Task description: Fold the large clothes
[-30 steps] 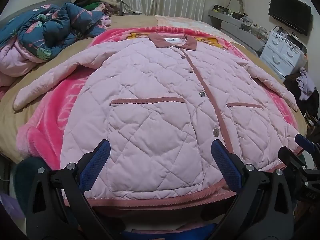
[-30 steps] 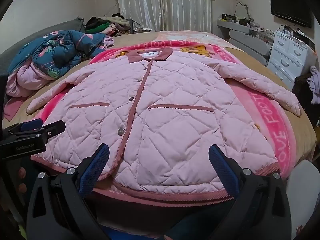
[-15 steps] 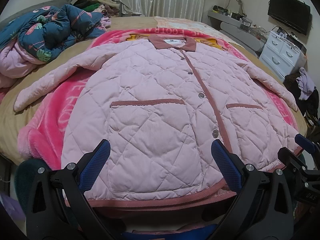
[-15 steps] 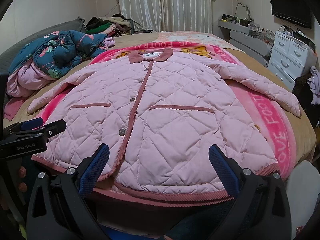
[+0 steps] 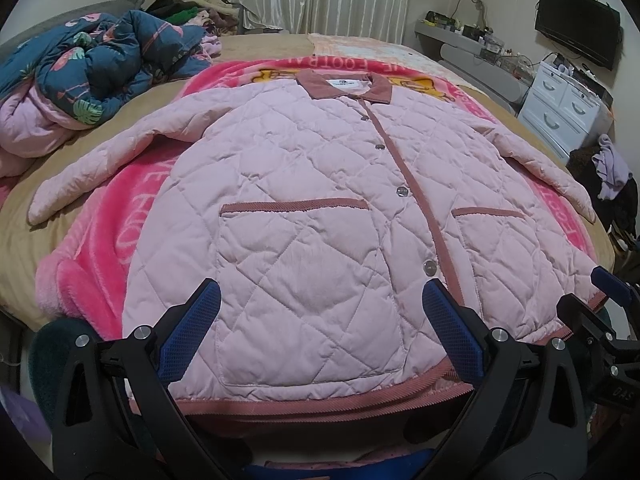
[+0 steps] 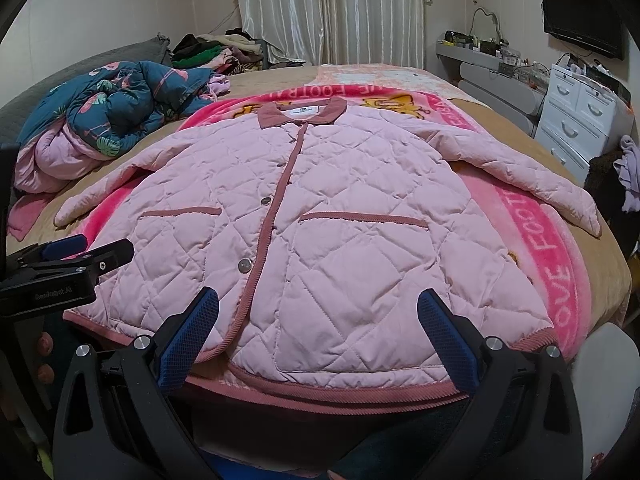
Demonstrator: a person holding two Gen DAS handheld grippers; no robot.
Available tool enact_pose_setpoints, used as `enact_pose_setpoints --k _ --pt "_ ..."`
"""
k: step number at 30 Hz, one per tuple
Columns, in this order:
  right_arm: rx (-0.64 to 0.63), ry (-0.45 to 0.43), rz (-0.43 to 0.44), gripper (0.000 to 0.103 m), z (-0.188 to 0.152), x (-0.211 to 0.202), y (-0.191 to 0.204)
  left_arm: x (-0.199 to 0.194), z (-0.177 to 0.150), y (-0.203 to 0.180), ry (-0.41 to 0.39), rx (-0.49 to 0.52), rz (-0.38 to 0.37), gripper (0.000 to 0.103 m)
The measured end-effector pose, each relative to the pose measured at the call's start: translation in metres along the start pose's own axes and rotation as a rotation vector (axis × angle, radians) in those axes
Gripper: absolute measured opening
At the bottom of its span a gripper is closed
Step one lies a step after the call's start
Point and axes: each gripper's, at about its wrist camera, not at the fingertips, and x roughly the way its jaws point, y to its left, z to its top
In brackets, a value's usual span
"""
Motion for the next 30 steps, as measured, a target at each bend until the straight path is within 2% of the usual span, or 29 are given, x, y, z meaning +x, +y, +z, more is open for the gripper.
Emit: enact_pose_setpoints --k 20,30 --pt "0.001 0.006 -0.002 0.099 0.002 -0.001 -0.001 0.009 -0.001 -0.007 0.009 0.013 0.001 0.095" --pt "-0.008 0.023 0.004 0.099 0.017 0.018 -0.005 0.017 0.01 -0.016 0.002 0.029 0.004 0.095"
